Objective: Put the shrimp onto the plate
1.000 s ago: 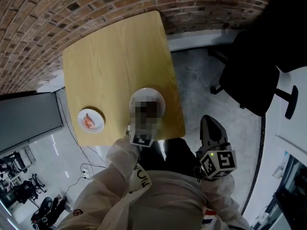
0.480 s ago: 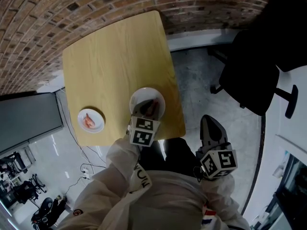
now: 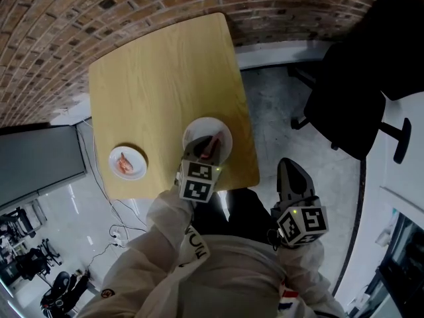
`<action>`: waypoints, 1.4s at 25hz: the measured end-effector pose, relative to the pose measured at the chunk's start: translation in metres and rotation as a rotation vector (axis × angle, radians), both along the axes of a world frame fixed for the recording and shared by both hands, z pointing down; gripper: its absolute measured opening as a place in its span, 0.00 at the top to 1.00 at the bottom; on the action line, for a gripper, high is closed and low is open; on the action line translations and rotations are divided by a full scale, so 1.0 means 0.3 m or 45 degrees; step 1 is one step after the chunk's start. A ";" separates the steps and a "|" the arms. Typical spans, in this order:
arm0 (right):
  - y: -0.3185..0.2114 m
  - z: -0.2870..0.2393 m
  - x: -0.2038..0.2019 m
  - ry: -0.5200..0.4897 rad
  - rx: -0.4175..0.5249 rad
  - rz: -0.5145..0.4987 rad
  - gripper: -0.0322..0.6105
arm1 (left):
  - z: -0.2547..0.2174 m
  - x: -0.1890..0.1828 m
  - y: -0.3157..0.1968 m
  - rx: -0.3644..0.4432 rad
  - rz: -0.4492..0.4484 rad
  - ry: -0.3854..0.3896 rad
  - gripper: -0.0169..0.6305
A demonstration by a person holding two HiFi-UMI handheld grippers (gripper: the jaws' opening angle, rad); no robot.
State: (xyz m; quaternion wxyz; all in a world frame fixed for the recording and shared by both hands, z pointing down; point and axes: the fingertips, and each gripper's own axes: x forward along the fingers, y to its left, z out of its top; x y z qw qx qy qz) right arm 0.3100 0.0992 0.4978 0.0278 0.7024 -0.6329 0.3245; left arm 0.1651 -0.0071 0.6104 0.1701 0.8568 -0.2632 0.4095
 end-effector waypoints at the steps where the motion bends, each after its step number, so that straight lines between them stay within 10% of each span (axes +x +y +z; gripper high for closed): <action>1: -0.004 -0.006 -0.008 0.004 0.001 -0.004 0.91 | -0.008 -0.007 0.000 0.003 -0.003 0.006 0.87; 35: -0.207 -0.217 -0.822 0.126 0.127 -0.207 0.91 | -0.261 -0.874 -0.056 0.137 -0.250 0.141 0.87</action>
